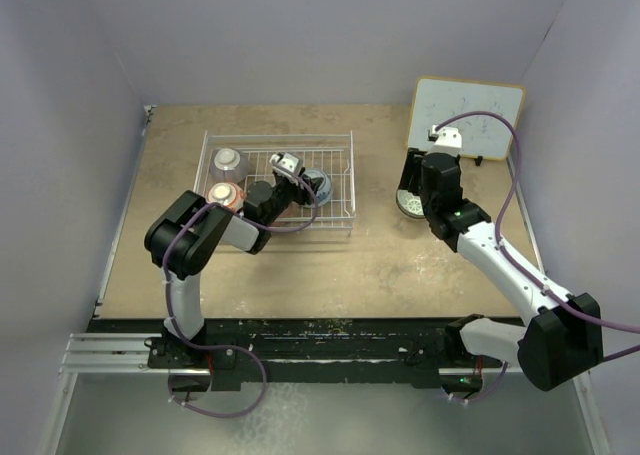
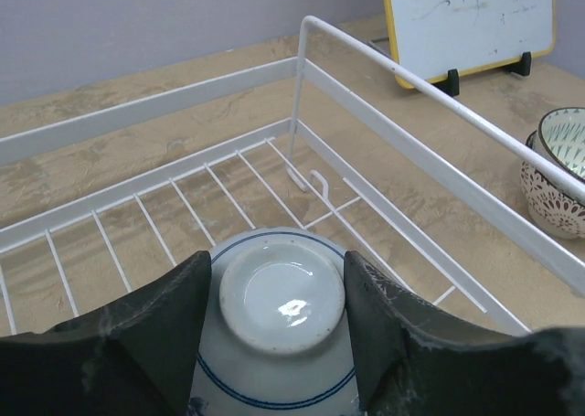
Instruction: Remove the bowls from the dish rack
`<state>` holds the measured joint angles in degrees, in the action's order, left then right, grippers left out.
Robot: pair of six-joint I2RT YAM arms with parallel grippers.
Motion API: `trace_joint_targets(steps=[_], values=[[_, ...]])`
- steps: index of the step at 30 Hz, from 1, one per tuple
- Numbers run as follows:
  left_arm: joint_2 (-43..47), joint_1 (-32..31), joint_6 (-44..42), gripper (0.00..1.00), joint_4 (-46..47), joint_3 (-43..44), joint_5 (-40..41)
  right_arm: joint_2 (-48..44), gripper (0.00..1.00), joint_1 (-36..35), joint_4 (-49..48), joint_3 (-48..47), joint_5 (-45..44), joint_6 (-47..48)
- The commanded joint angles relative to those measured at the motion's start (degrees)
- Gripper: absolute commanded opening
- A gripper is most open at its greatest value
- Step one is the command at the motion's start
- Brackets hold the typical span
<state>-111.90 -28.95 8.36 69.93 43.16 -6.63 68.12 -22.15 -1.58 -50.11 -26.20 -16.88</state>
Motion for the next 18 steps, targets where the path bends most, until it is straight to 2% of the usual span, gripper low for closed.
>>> trace_joint_targets(steps=[1,4,9,13,18], values=[[-1.31,0.39,0.57,0.54,2.69,-0.72,-0.41,-0.02,0.64,-0.17,-1.23,-1.9,-1.96,0.9],[-1.12,0.34,-0.41,0.43,2.09,-0.57,-1.5,0.0,0.64,-0.17,-1.14,-1.95,-2.08,0.78],[0.51,0.38,-2.71,0.15,-0.85,-0.28,-2.66,0.0,0.63,-0.17,-1.14,-2.04,-1.74,0.62],[2.53,0.34,-2.42,0.01,-1.97,-0.35,-2.67,0.09,0.63,-0.17,-1.14,-2.06,-1.53,0.44],[5.66,0.39,-0.14,0.0,-2.63,-0.44,-2.84,-0.13,0.63,-0.17,-0.85,-2.25,-1.25,0.03]])
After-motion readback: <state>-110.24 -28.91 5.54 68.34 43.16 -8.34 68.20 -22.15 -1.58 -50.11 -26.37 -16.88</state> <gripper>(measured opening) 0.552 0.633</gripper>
